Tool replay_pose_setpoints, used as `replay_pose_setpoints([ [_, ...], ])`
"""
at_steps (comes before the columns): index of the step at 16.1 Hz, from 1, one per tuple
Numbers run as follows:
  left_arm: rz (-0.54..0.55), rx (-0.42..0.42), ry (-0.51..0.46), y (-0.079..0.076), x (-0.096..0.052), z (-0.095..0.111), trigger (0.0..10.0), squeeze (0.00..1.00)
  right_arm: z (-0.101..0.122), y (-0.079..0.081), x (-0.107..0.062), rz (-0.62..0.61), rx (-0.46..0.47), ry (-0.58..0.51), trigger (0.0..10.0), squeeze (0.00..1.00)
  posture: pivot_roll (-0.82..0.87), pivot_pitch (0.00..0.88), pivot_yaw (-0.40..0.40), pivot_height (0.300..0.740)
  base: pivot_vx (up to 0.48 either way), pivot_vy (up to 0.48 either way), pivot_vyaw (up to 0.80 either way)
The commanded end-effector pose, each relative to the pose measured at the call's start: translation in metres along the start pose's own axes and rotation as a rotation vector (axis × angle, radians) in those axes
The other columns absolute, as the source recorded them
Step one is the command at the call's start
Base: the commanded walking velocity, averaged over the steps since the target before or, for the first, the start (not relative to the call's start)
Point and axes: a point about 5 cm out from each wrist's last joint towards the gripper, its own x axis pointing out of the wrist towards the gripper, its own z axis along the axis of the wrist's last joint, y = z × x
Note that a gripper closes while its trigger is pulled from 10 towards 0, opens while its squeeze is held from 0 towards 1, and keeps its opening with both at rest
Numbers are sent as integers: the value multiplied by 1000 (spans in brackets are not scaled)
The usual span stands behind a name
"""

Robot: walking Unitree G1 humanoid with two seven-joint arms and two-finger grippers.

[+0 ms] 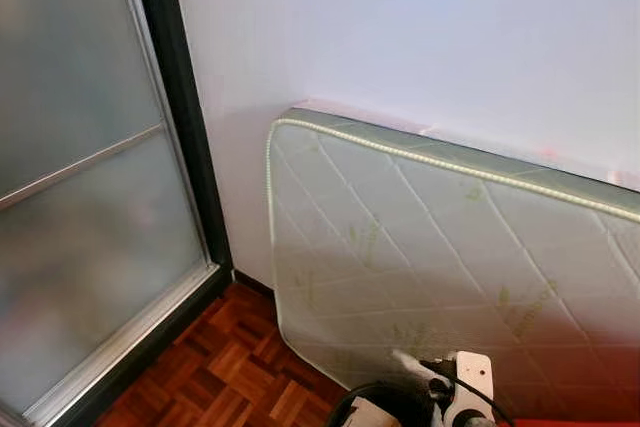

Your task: Clean up the room

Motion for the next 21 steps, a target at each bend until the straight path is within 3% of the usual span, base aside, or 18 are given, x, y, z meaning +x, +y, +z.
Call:
replay_pose_setpoints([
  [1, 6, 10, 33, 0, -1, -6, 10000, 0, -5, -1, -1, -6, -10, 25, 10000, 808, 103, 44, -26, 740, 0, 0, 0],
  [5, 5, 11, 31, 0, -1, -6, 10000, 0, -14, -2, -3, -6, -25, 69, 10000, 878, 103, 45, -26, 740, 0, 0, 0],
  [12, 1, 21, 30, 1, -1, -6, 10000, 0, -24, -6, -6, -29, -55, 115, 10000, 867, 104, 21, -25, 740, 0, 0, 0],
  [14, 1, 25, 31, 1, -1, -6, 10000, 0, -31, -9, -9, -37, -60, 142, 10000, 812, 109, 5, -25, 740, 0, 0, 0],
  [15, 2, 26, 32, 1, -1, -6, 10000, 0, -34, -10, -9, -38, -56, 147, 10000, 596, 112, 0, -25, 740, 0, 0, 0],
  [16, 3, 27, 33, 2, -1, -6, 10000, 0, -34, -9, -10, -33, -43, 137, 10000, 0, 112, 0, -23, 740, 0, 0, 0],
  [17, 6, 30, 35, 3, -1, -7, 10000, 0, -28, -6, -9, -4, 32, 72, 10000, 0, 119, 0, -24, 740, 0, 0, 0],
  [21, 21, -4, 23, 8, -3, -9, 10000, 0, -9, -4, -4, 34, 47, -15, 10000, 0, 143, 0, -43, 740, 0, 0, 0],
])
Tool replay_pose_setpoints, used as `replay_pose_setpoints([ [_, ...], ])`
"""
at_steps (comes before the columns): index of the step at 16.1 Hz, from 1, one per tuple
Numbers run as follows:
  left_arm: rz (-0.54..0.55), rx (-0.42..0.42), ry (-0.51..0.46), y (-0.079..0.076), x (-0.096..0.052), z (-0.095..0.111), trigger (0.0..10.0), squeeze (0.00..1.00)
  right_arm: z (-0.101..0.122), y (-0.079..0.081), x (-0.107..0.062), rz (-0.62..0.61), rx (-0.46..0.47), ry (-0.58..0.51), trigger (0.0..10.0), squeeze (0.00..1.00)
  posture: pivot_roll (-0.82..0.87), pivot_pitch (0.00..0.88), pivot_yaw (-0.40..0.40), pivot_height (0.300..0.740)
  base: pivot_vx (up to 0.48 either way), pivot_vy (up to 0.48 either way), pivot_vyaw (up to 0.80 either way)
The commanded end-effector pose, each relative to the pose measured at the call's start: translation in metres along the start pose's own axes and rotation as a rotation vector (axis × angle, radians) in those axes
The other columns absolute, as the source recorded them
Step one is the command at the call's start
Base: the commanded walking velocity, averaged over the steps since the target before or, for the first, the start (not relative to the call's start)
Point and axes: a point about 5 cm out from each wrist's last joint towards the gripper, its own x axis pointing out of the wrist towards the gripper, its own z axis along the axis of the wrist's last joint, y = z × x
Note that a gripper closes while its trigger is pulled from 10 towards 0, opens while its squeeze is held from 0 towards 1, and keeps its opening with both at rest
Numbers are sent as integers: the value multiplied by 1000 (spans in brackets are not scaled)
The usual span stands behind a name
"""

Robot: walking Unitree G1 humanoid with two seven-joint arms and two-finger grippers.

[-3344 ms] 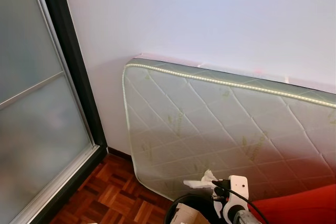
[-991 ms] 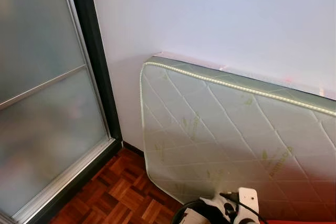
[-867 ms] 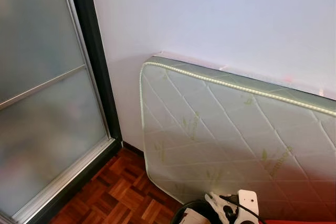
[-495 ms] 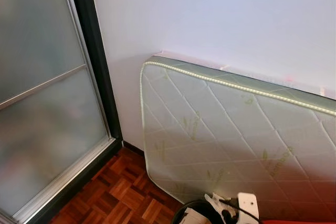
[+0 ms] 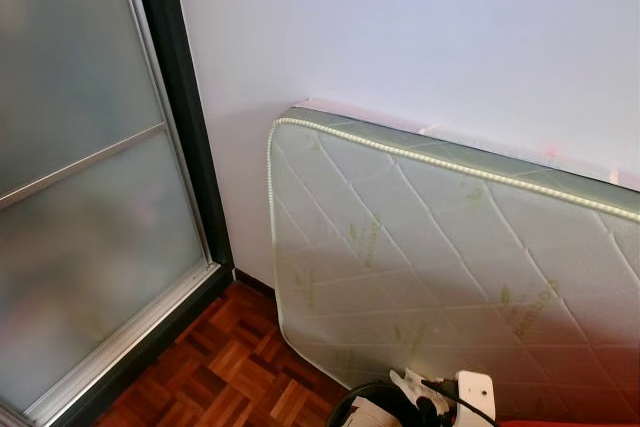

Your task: Clean up the room

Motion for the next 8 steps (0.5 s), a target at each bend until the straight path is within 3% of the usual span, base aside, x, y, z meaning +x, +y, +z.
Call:
replay_pose_setpoints([
  [1, 13, -18, 18, 4, -1, -5, 10000, 0, 13, -2, 2, -10, 19, -47, 10000, 0, 140, 0, -45, 740, 0, 0, 0],
  [5, 25, -26, 31, 4, -1, -7, 10000, 0, 12, -2, 3, -2, 10, -30, 10000, 0, 180, 0, -87, 740, 0, 0, 0],
  [8, 12, -21, 13, 2, 0, -1, 10000, 0, 10, -4, 3, -24, 25, -13, 10000, 0, 150, 0, -68, 740, 0, 0, 0],
])
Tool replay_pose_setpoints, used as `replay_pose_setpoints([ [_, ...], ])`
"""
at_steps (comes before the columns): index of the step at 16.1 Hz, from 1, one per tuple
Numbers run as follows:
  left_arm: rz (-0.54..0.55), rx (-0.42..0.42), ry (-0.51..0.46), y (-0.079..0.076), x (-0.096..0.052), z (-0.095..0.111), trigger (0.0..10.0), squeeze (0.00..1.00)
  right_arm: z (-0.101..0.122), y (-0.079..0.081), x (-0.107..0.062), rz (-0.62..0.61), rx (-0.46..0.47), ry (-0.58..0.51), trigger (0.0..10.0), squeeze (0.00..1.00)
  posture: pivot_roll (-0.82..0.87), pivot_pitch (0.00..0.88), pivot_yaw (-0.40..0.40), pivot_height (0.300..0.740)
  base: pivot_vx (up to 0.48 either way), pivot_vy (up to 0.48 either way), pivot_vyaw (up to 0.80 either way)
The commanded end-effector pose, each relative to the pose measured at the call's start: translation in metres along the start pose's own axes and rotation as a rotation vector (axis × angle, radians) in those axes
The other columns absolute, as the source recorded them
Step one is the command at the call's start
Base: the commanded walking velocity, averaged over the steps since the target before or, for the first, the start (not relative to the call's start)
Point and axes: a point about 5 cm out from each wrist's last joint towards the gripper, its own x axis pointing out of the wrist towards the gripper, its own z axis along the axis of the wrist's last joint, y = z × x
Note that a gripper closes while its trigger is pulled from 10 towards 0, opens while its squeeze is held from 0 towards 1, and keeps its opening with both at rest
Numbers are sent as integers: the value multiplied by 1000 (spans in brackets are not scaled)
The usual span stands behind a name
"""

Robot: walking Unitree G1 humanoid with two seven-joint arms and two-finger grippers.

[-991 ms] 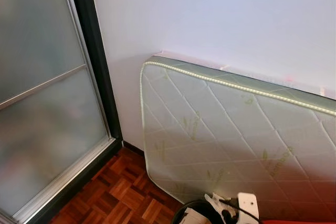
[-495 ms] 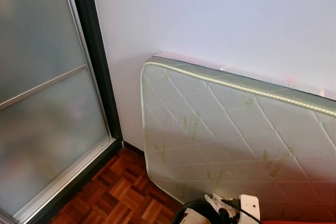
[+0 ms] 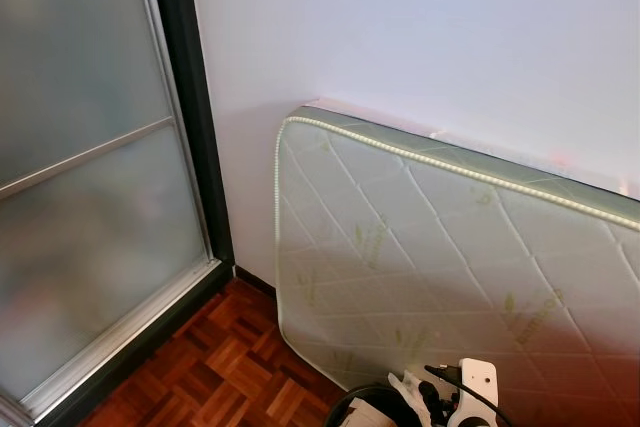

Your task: Clean up the room

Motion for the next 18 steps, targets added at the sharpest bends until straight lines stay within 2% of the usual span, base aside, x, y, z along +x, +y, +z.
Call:
replay_pose_setpoints([
  [1, -6, -1, 18, -1, 0, -3, 10000, 0, -6, -3, -1, -22, 14, 30, 10000, 0, 143, 0, -64, 740, 0, 0, 0],
  [4, -20, 17, 13, -3, 0, -2, 10000, 0, -29, -4, -9, -27, 16, 103, 10000, 0, 114, 0, -40, 740, 0, 0, 0],
  [8, -26, 36, 9, -4, 0, -1, 10000, 0, -48, -8, -16, -44, 8, 169, 10000, 0, 111, 0, -25, 740, 0, 0, 0],
  [18, -43, 49, 0, -9, -1, -3, 10000, 0, -57, -10, -19, -32, -30, 218, 10000, 0, 119, 0, -31, 740, 0, 0, 0],
])
